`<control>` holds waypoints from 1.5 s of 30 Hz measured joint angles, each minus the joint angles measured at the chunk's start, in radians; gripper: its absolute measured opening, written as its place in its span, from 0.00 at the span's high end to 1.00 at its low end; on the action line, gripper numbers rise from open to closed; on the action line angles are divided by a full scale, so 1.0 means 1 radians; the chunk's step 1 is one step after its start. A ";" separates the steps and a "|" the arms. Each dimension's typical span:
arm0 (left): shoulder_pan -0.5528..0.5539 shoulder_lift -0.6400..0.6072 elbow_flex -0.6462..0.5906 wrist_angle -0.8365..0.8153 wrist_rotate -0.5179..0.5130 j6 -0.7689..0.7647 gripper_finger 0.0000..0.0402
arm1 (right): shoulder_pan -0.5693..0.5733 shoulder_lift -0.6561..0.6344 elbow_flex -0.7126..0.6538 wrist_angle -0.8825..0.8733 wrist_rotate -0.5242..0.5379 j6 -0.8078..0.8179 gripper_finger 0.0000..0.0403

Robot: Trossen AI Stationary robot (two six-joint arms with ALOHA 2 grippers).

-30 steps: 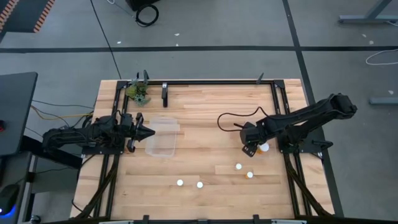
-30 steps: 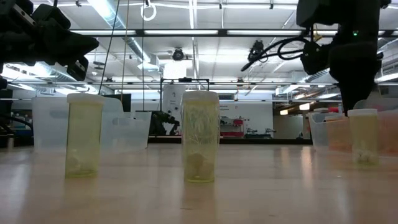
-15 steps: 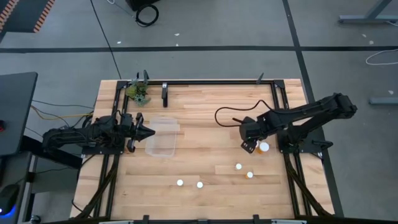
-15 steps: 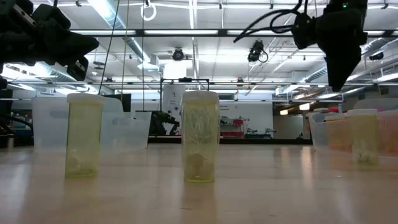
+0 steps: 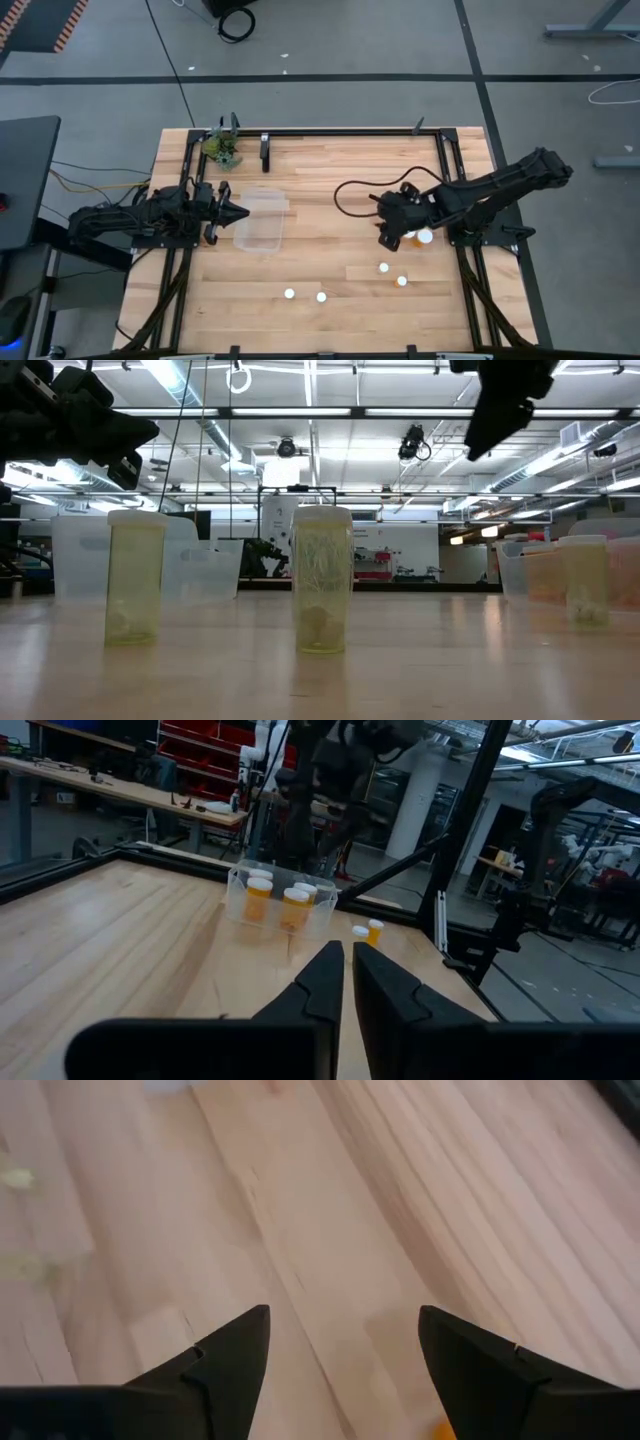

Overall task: Pick and place medicine bottles into bin by pill shape (circle, oval)
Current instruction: Put the bottom left yellow pill bottle into the left transparent bin

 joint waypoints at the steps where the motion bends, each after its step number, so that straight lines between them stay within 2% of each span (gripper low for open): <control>1: 0.000 0.000 0.000 0.000 0.000 0.000 0.91 | 0.001 0.006 0.000 0.031 0.006 -0.024 0.35; 4: 0.000 0.000 0.000 0.002 0.000 -0.005 0.92 | 0.001 0.036 0.000 0.112 0.014 -0.094 0.35; 10: 0.000 -0.001 0.000 0.116 0.000 -0.128 0.94 | 0.001 0.115 0.000 0.251 0.014 -0.187 0.35; 21: 0.000 -0.001 0.000 0.123 0.000 -0.130 0.91 | 0.001 0.241 0.000 0.440 -0.011 -0.263 0.35; 25: 0.003 -0.001 0.000 0.176 0.000 -0.130 0.92 | 0.001 0.286 0.000 0.491 -0.035 -0.273 0.35; 32: 0.000 0.003 0.000 0.074 0.026 -0.109 0.94 | 0.007 0.350 0.000 0.588 -0.056 -0.282 0.35; 36: -0.030 0.062 0.000 0.041 0.062 -0.110 0.95 | 0.014 0.353 0.000 0.597 -0.059 -0.272 0.35; 45: -0.155 0.237 0.000 0.062 0.043 -0.079 0.89 | 0.025 0.353 0.000 0.611 -0.053 -0.254 0.35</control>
